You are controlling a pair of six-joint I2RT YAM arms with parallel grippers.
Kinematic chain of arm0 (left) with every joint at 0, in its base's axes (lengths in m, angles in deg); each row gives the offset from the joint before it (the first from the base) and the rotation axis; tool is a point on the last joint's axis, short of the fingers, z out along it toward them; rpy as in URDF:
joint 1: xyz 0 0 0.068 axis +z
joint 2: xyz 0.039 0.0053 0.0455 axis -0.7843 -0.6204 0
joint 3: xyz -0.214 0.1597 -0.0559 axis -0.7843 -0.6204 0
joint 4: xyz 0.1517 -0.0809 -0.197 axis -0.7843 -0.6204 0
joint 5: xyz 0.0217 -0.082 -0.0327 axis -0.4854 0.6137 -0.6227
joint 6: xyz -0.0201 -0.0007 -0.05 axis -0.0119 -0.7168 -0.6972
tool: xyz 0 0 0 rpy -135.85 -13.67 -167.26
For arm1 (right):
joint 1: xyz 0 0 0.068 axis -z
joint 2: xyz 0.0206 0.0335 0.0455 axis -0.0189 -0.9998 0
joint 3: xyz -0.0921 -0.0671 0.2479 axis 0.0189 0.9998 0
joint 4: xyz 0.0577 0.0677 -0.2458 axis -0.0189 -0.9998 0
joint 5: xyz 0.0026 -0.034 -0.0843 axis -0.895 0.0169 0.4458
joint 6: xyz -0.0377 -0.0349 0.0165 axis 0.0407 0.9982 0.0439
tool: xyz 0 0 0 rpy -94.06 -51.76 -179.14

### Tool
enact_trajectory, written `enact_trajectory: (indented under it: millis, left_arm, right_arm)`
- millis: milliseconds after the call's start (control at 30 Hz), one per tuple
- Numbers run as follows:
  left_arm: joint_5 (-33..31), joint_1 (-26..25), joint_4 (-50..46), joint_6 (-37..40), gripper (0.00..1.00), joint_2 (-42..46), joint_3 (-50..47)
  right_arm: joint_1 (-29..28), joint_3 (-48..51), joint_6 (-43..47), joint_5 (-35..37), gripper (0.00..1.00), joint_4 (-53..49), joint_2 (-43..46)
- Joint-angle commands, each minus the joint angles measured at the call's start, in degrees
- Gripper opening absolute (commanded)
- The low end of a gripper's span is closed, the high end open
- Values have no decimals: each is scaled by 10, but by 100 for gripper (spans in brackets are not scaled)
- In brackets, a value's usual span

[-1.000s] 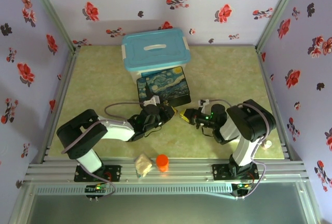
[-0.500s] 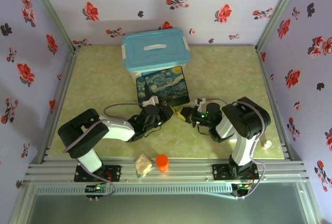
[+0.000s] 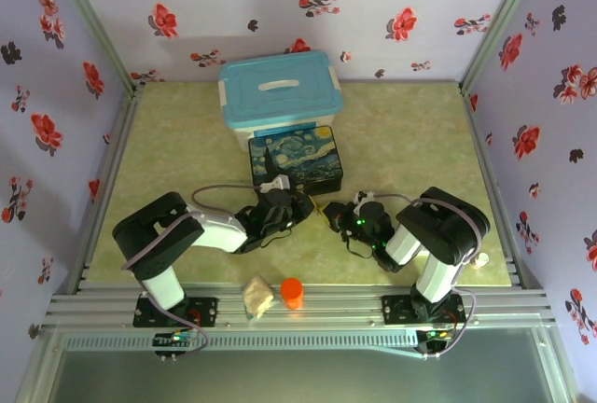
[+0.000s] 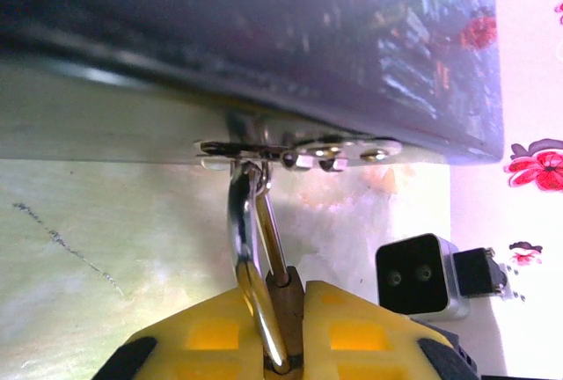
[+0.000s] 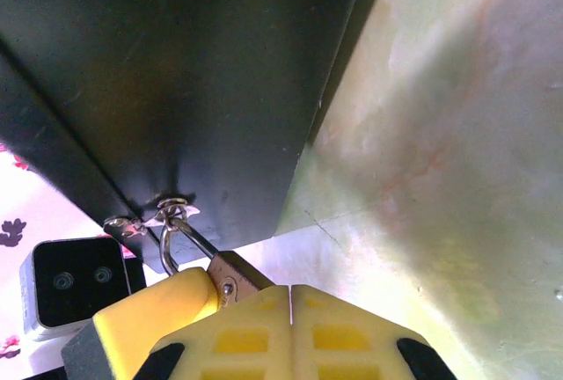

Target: Unlock the padlock with the key

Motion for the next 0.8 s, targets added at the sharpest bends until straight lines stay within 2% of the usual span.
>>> enact_trajectory:
  millis: [0,100,267,333,633,767]
  left_arm:
    - [67,-19,59,-35,0,-20,25]
    - [66,-20,38,-25,1,-21,31]
    - [55,-21,19,-15,16,-33,31]
    - [54,-21,19,-11,18,-38,30]
    - [47,-26,0,8,17,-52,39]
    - [44,-26,-3,7,21,-51,36]
  right_arm:
    - [-29,-6,-4,-34,0,47,4]
    - [-35,0,2,-23,0,47,3]
    - [-42,10,11,-8,0,47,4]
    - [-44,12,14,-8,0,46,3]
    - [-54,24,25,10,0,47,17]
    - [-58,29,32,26,0,47,26]
